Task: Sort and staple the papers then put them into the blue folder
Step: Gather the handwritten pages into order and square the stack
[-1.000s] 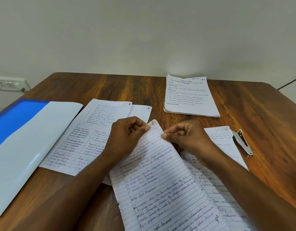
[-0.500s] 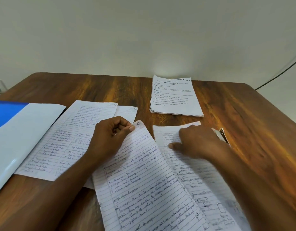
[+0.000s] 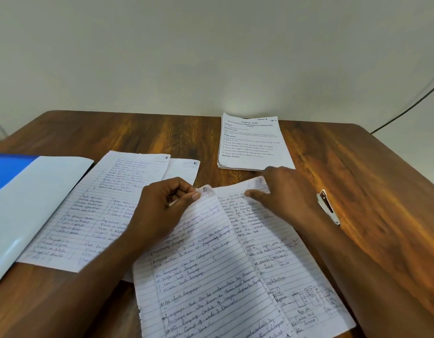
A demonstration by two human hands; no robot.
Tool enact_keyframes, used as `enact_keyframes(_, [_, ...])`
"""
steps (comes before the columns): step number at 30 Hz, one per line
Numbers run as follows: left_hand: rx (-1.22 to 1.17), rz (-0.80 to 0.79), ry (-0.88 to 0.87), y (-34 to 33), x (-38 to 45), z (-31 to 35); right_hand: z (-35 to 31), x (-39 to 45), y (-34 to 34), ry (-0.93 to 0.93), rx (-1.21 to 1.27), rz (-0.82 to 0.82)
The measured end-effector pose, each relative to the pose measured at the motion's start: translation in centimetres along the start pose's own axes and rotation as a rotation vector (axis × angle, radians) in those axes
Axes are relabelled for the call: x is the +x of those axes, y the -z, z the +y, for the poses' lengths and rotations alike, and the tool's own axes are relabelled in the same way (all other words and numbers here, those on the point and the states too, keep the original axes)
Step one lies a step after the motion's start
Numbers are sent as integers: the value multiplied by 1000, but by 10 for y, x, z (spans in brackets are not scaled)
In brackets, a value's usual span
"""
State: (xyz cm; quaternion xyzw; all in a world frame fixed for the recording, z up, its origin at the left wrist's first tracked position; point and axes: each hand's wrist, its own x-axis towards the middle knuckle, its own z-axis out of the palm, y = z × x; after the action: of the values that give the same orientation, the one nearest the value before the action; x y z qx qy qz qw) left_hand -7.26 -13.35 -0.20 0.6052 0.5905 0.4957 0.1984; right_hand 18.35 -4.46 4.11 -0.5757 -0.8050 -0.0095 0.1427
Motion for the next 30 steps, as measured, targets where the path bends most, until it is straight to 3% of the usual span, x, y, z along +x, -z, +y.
enact_keyframes(2, [-1, -1, -1, 0, 0, 0, 13, 5, -1, -93, 33, -28])
enact_keyframes(7, [-23, -4, 3, 1, 1, 1, 17, 9, -6, -267, 552, -134])
enact_keyframes(16, [-37, 65, -12, 3, 0, 3, -12, 0, 2, -278, 1010, -142])
enact_keyframes(23, [-8, 124, -77, 1, -2, 7, -39, -14, 12, -124, 1115, -242])
enact_keyframes(30, [0, 150, -117, -7, -3, 7, -52, -22, 3, -47, 1105, -205])
